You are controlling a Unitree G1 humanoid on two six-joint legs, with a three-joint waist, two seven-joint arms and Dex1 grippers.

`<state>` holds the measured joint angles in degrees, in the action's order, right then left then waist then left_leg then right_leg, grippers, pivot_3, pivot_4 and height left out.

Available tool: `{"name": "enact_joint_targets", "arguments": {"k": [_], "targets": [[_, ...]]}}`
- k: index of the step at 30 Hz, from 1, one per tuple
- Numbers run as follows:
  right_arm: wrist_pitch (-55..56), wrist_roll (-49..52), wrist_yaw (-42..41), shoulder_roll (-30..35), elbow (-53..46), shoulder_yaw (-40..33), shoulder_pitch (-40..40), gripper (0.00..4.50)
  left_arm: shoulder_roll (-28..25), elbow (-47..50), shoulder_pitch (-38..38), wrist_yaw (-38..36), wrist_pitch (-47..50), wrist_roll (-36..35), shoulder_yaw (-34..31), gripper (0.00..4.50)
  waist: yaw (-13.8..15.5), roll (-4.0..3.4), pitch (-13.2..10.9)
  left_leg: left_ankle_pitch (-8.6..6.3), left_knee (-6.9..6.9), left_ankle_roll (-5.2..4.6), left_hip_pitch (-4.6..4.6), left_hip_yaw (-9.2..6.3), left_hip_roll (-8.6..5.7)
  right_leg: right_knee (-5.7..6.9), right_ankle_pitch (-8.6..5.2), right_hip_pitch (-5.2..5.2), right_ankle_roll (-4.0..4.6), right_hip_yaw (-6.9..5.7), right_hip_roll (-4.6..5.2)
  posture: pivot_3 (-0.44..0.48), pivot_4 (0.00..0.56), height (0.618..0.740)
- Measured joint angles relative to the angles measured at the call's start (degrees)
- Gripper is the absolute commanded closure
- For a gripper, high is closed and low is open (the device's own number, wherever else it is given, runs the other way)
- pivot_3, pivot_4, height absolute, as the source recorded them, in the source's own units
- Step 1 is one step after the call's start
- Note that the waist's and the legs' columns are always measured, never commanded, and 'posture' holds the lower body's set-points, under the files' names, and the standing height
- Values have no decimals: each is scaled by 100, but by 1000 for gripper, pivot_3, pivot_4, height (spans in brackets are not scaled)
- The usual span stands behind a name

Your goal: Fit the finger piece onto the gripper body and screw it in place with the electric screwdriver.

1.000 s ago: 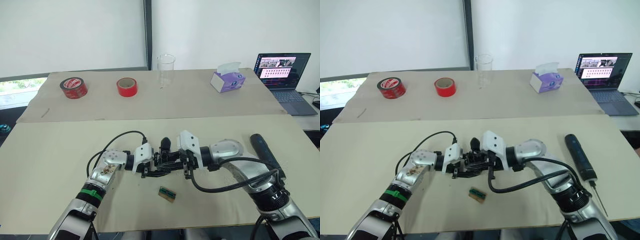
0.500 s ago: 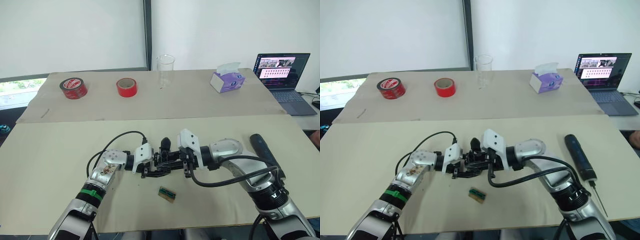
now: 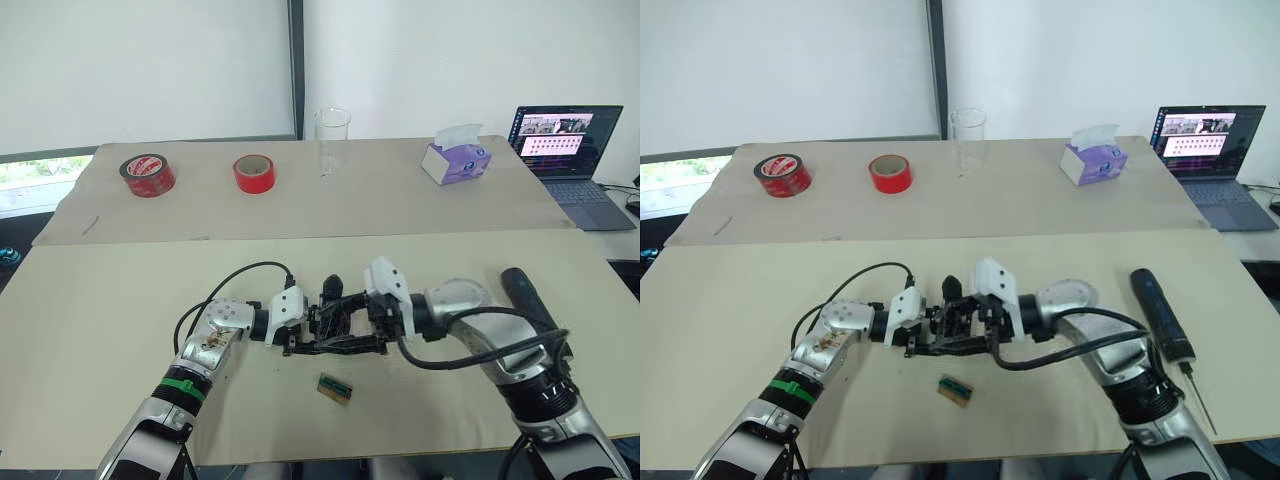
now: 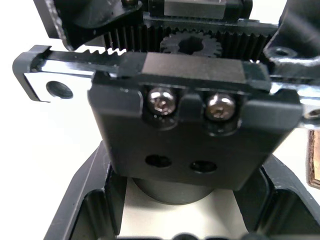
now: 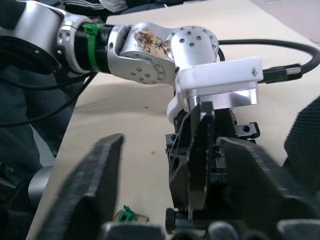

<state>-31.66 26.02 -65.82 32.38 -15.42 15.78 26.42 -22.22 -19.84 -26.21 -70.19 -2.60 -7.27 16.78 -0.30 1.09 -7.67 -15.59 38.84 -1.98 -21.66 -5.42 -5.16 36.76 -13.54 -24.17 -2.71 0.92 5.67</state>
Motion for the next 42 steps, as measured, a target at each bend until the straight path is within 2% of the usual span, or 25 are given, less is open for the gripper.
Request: {"name": "enact_joint_targets", "arguments": {"k": [2, 4, 7, 12, 15, 18, 21, 23, 26, 29, 32, 38, 42], "targets": [[65, 0, -27, 68, 1, -97, -36, 17, 0, -16, -3, -3, 4, 0, -5, 2173, -2, 0, 0, 0, -1, 0, 0, 0, 0, 0, 0, -1, 0, 0, 0, 0, 150, 740], [93, 3, -32, 94, -4, -152, -47, 0, 4, -26, -8, 16, 41, 0, -7, 1143, 0, 0, 0, 0, 0, 0, 1, 0, 1, 0, 0, 0, 0, 0, -1, 0, 150, 740], [112, 108, -32, 101, -103, -330, -196, 0, 22, -24, -2, 21, 64, 13, 29, 40, 15, 0, 0, 0, 1, 0, 0, 0, 0, 0, 0, 1, 0, 1, 2, 0, 150, 740], [118, 481, -64, 297, -668, -696, -599, 0, 13, -26, 71, 195, 18, -20, -58, 40, 51, 0, -1, -1, 0, -1, -1, -1, 0, 0, 0, 1, 0, 0, 4, 0, 150, 740], [118, 703, -87, 607, -1013, -1095, -996, 0, -195, 204, 329, 165, 150, -238, -268, 40, 12, 0, -1, -2, -6, -1, -2, 0, 3, 0, 0, -5, 0, 5, 2, 0, 150, 740], [115, 908, 62, 947, -1297, -1817, -1518, 0, -719, 531, 758, -73, 152, -498, -565, 40, -19, -2, -2, -2, -14, 0, 0, -1, 8, 0, -2, -6, 3, 6, 3, 0, 150, 740], [279, 881, 362, 994, -1463, -2618, -2308, 0, -1096, 665, 1139, -241, 115, -790, -944, 40, 24, -3, -4, -3, -15, -1, 0, -1, 8, -5, -2, -2, 3, 6, 8, 0, 150, 740], [621, 742, 541, 923, -1535, -3118, -2938, 0, -1241, 664, 1329, -277, 56, -949, -1216, 40, 78, -9, -10, -4, -12, -2, -3, 0, 5, -7, -2, -2, 2, 5, 11, 0, 150, 740], [1034, 536, 699, 830, -1577, -3727, -3718, 0, -1304, 895, 1431, -339, 456, -1487, -1615, 40, 156, -8, -16, -5, 1, -5, -9, -1, 3, -7, -2, 1, 1, -2, 14, 0, 150, 740], [1375, 444, 1016, 352, -1671, -4741, -4724, 0, -1384, 1630, 1360, -374, 1012, -2164, -1900, 40, 258, -7, -16, -8, 1, -9, -11, -2, 2, -9, -3, 3, -1, -3, 20, 0, 150, 740], [1769, 426, 1282, -118, -1664, -5352, -5259, 0, -1550, 2263, 1147, -280, 1520, -2535, -2063, 40, 224, -13, -16, -8, -3, -8, 0, 3, 3, -7, -3, 6, -1, 9, 20, 0, 150, 740], [2456, 329, 1797, -1020, -1301, -5900, -5979, 0, -1521, 3297, 501, 2, 2385, -3566, -2259, 40, 126, -39, -18, -8, -12, -7, 6, 4, 5, -7, -5, 7, -2, 14, 13, 0, 150, 740], [2492, 410, 2137, -1258, -1199, -6121, -6304, 0, -1527, 3501, 491, 13, 2660, -3768, -2249, 40, 72, -52, -21, -7, -20, -7, 15, 8, 8, -5, -9, 8, 4, 22, 4, 0, 150, 740]]}}
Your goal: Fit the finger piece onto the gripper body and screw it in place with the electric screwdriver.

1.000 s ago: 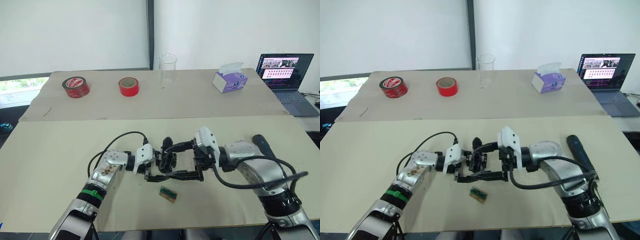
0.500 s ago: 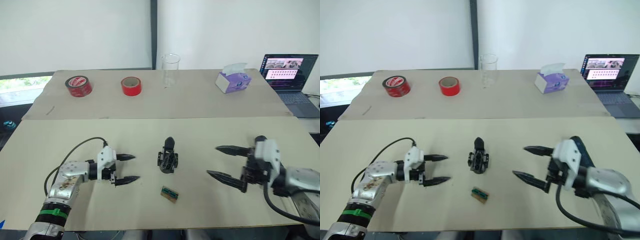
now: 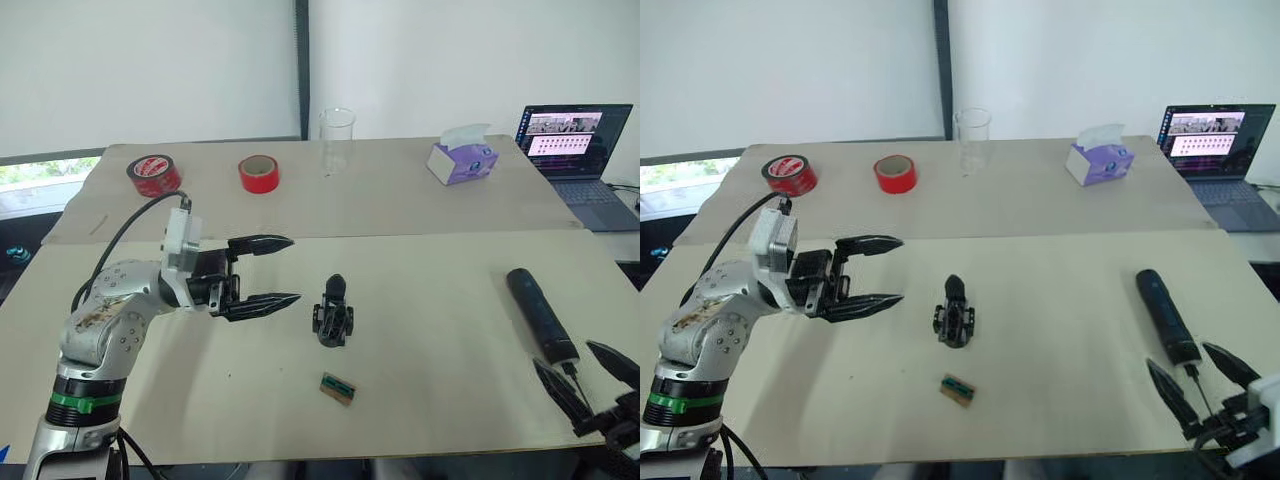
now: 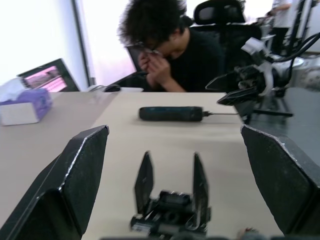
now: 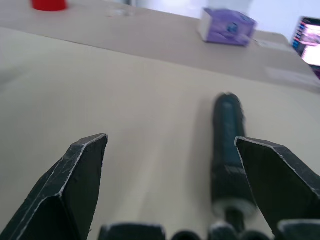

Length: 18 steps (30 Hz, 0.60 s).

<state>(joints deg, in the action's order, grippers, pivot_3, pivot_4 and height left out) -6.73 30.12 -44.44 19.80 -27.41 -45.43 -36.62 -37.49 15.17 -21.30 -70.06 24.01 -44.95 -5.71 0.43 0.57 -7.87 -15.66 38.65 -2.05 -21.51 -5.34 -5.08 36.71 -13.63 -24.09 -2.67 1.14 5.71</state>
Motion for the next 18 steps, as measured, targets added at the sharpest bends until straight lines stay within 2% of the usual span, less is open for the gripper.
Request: {"name": "enact_joint_targets", "arguments": {"k": [4, 9, 12, 13, 15, 18], "targets": [[-396, 192, 368, 302, 16, -52, 114, 0, -2, 40, 7, 17, 45, 1, 21, 40, -9, -4, -3, 0, 1, 0, 10, 11, 0, 0, -1, 8, 0, 9, -2, 0, 150, 740], [-1550, 251, 818, 1720, 237, -47, 712, 0, -25, 194, 3, 42, 254, -41, 45, 40, 8, 1, -9, -2, 0, -6, 13, 41, 0, -1, -3, 7, -3, 25, -8, 0, 150, 740], [-2757, 338, 821, 2772, 745, 67, 1113, 0, -102, 202, 1, 14, 364, -50, 40, 40, 28, 11, -16, -4, 3, -11, 12, 51, 1, -2, -3, 11, -3, 29, -8, 0, 150, 740], [-3207, 390, 715, 3263, 1052, 232, 1328, 0, -118, 200, -7, -15, 374, -43, 46, 40, 26, 15, -20, -6, 7, -15, 13, 60, 3, -3, -3, 13, -3, 34, -7, 0, 150, 740], [-3647, 403, 484, 3768, 1479, 527, 1643, 0, -121, 204, -24, -46, 372, -36, 61, 40, 26, 21, -23, -9, 10, -20, 15, 67, 8, -6, -3, 18, -3, 35, -9, 0, 150, 740], [-4032, 284, 193, 4276, 2286, 1231, 2286, 0, -122, 195, -45, -82, 365, -14, 95, 40, 28, 28, -28, -12, 9, -26, 14, 73, 10, -12, -3, 18, -5, 34, -9, 0, 150, 740]]}}
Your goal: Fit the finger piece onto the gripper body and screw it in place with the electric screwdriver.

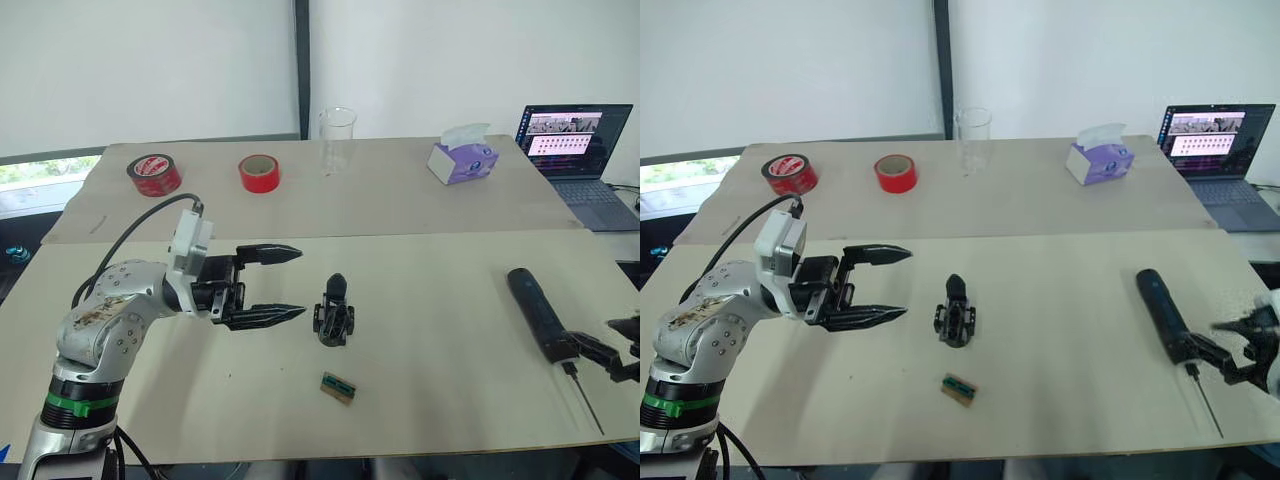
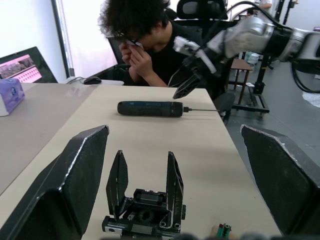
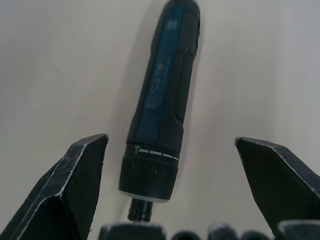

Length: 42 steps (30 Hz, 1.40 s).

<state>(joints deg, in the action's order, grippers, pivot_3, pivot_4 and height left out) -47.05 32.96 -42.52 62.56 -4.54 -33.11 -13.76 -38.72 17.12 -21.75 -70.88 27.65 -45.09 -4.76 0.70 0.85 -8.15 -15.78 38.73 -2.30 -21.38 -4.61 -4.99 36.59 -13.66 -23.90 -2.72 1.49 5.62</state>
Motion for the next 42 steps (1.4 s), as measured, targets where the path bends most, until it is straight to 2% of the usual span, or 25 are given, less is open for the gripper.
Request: {"name": "enact_joint_targets", "arguments": {"k": [3, 9, 14, 15, 17, 20, 23, 26, 32, 35, 42], "targets": [[-130, -119, -226, 31, 674, 668, 681, 0, 23, 6, 0, -54, -58, 9, 16, 40, -5, 4, -3, -2, 4, -3, -4, 7, 2, -3, 2, -5, -3, 7, 0, 0, 150, 740], [-92, -385, -783, 46, 1275, 1474, 1219, 0, -2, 88, 63, -65, -82, 7, 14, 40, -5, 3, -3, -4, 8, -6, -3, 14, 1, -2, 8, -9, -13, 27, 0, 0, 150, 740], [599, -883, -869, -90, 2027, 1821, 1821, 1419, -28, 105, 145, -114, -151, 24, 12, 0, -40, 11, -6, -8, 8, -10, 10, 27, 0, -8, 16, -4, -22, 46, -7, 0, 150, 740], [754, -962, -870, -126, 2117, 1844, 1882, 1874, -29, 104, 176, -157, -163, 27, 15, 0, -44, 10, -6, -8, 8, -11, 9, 30, 0, -8, 16, -7, -23, 50, -6, 0, 150, 740], [1027, -1073, -884, -178, 2275, 1876, 1972, 2481, -38, 99, 216, -221, -163, 29, 15, 0, -55, 11, -6, -8, 8, -11, 9, 33, 0, -8, 17, -10, -25, 57, -7, 0, 150, 740], [1303, -1147, -983, -247, 2312, 1864, 1979, 2531, -149, 72, 269, -251, -162, 88, 14, 0, -73, 11, -6, -9, 7, -12, 9, 37, 0, -6, 18, -14, -26, 65, -8, 0, 150, 740], [1205, -1009, -1025, -344, 1699, 1700, 1784, 2531, -239, -31, 476, -337, -266, 200, -39, 0, -103, -19, -9, -10, -2, -13, 7, 44, 1, 1, 18, -29, -27, 81, -7, 0, 150, 740], [610, -617, -1008, -369, 452, 1619, 1683, 2531, -270, -173, 676, -457, -435, 318, -80, 0, -134, -54, -29, -10, -2, -14, 2, 47, 8, 7, 17, -35, -27, 84, -8, 0, 150, 740], [-412, -81, -584, -397, -2100, 1706, 1302, 2531, -382, -456, 1328, -725, -1064, 733, -100, 0, -63, -52, -33, -15, -1, -18, -4, 45, 13, -11, 18, -33, -29, 78, -6, 0, 150, 740], [-371, -246, -450, -478, -2539, 2127, 1043, 2531, -275, -460, 1392, -679, -1256, 804, -99, 0, 41, -44, -38, -14, 11, -22, -19, 40, 12, -51, 45, -24, -45, 64, -6, 0, 150, 740], [156, -793, -445, -591, -2255, 2702, 865, 2531, -157, -430, 1560, -630, -1410, 913, -34, 0, 24, -43, -38, -16, 19, -37, -32, 47, -4, -67, 62, -30, -63, 75, 6, 0, 150, 740]]}}
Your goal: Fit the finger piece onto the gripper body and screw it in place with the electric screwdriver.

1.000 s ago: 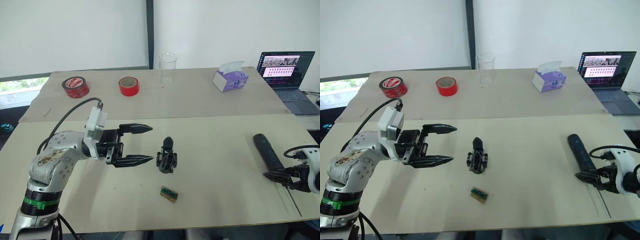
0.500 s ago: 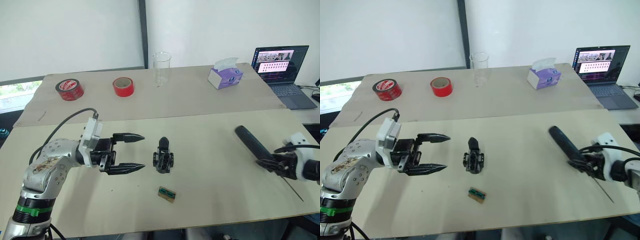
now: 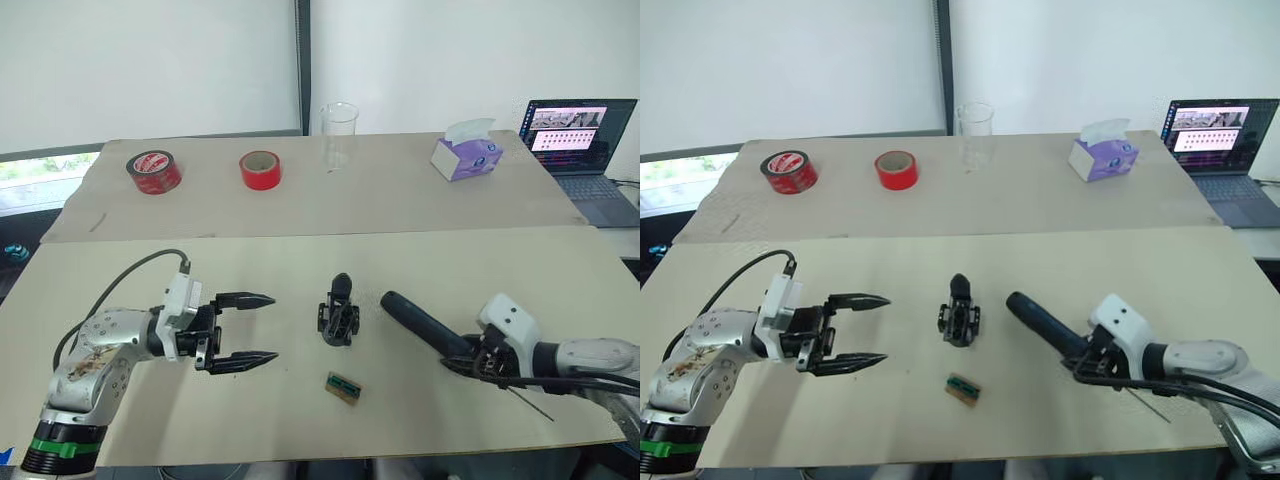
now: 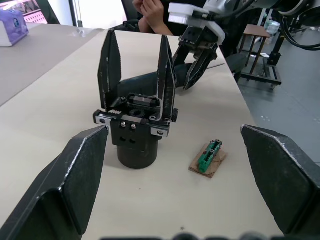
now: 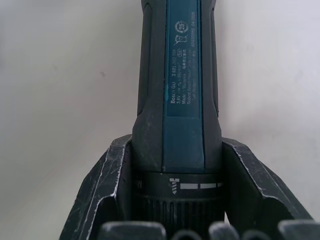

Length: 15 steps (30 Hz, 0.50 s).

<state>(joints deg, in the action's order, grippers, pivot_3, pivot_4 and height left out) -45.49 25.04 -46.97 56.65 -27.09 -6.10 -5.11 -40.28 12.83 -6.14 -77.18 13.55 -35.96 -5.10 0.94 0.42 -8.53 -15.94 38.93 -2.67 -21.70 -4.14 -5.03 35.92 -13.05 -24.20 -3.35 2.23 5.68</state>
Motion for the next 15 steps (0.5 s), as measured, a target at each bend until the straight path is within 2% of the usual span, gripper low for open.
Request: {"name": "enact_joint_targets", "arguments": {"k": [2, 4, 8, 12, 15], "targets": [[214, -131, -62, 0, 127, 80, 30, 2531, 12, 21, 17, 5, -36, 11, 32, 0, -17, 0, 0, 1, -2, 2, 3, 0, 4, 2, 1, 0, 2, -1, -4, 0, 150, 740], [394, -197, -141, 0, 199, 118, 33, 1467, 26, 55, 17, 13, -83, 12, 69, 0, -23, 0, 0, 1, -2, 3, 3, 0, 7, 2, 2, 0, 4, -1, -6, 0, 150, 740], [522, -219, -420, 48, 295, 136, 36, 49, 27, 108, 17, 31, -96, 12, 119, 0, -24, 0, 0, 1, -2, 2, 6, -1, 7, 1, 2, 4, 4, 0, -7, 0, 150, 740], [323, -7, -542, 95, 294, -8, 313, 15, 94, 125, 21, 126, -98, 10, 128, 0, -24, 0, 0, 1, -2, 2, 5, 0, 6, 2, 2, 2, 4, 1, -6, 0, 150, 740], [40, 155, -803, 601, 188, -215, 512, 15, 132, 124, 20, 145, -92, 7, 159, 0, -24, -1, 0, 1, -4, 2, 2, -1, 7, 2, 2, -2, 4, -2, -8, 0, 150, 740]]}}
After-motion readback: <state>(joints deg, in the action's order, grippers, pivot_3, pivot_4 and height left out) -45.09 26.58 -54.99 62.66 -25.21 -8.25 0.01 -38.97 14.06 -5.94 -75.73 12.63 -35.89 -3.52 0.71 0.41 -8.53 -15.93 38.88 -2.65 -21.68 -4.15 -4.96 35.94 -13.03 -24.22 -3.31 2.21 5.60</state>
